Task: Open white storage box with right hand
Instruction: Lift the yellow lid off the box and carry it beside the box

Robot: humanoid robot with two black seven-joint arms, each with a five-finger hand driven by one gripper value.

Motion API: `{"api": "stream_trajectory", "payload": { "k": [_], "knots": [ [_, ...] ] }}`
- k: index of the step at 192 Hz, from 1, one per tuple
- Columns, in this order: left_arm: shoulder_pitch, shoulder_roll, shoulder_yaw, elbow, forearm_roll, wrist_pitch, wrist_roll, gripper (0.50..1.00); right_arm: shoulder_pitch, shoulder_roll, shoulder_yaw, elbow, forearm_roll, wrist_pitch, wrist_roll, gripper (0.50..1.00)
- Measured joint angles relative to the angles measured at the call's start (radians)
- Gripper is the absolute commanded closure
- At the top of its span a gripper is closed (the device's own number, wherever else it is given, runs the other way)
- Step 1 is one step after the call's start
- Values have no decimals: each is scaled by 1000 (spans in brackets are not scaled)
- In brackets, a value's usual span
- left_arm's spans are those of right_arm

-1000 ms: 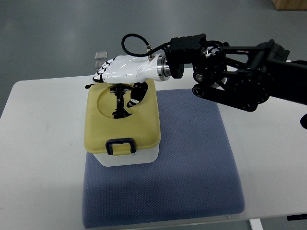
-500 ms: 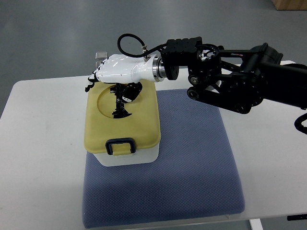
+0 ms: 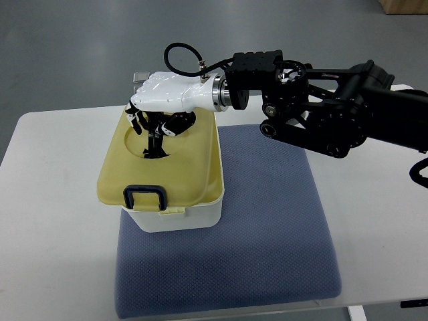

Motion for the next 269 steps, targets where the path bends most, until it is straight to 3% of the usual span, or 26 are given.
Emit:
{"api": "stream_trajectory", "payload": {
  "k": [73,157,218,247,269],
  "knots": [
    [0,0,0,2,0,0,0,500,43,-72,58,25,28,14,17,1000],
    [0,0,1,1,-1,0,0,500,54,-322,138,43,34,113,115,1000],
    [-1,0,2,-7,0,-2,3,500,-20,-507,113,44,23,125,201,1000],
    [-2,0,2,-5,0,-2,3,500,-56,-585,12,44,9,94,249,1000],
    [-2,0,3,-5,0,-2,3,500,-79,-616,-115,39,2,-4,277,1000]
  ]
}}
